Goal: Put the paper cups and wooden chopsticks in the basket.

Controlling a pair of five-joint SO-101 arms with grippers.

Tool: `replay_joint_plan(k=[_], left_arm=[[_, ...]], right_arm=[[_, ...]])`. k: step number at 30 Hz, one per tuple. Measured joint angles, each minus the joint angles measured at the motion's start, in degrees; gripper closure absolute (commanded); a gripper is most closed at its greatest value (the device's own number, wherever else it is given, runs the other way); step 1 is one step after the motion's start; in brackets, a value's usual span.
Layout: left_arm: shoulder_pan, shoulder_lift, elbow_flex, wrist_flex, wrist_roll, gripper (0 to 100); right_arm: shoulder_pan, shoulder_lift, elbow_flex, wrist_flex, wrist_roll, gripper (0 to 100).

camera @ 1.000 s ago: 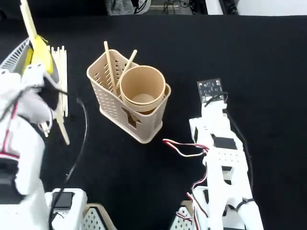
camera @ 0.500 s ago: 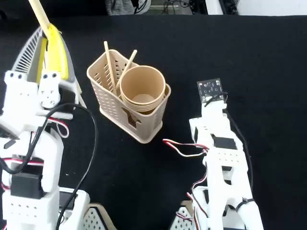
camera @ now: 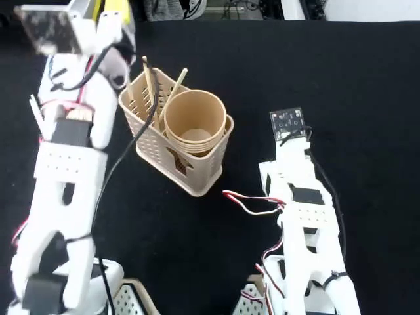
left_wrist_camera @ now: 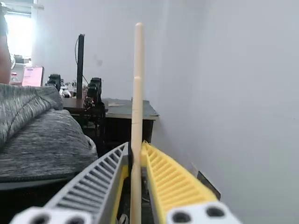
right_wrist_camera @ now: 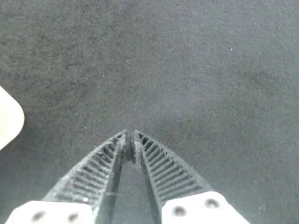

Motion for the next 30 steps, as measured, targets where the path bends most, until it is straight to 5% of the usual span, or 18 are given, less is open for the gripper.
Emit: replay_joint_plan(k=[20, 23, 26, 30], left_arm=[[0.8, 1.9, 10.5, 0.2, 7.8, 97], [0.9, 1.5, 10.5, 0.5, 7.8, 90], [1.3, 1.1, 10.5, 5.0, 7.8, 79], [3.3, 1.1, 8.8, 16.4, 7.8, 78]], right_arm=[[0.0, 0.0, 0.0, 0.0, 2.4, 98.5], [0.0, 0.0, 0.0, 0.0, 2.4, 98.5], [0.0, 0.0, 0.0, 0.0, 2.4, 98.5], [0.0, 0.0, 0.0, 0.0, 2.4, 98.5]])
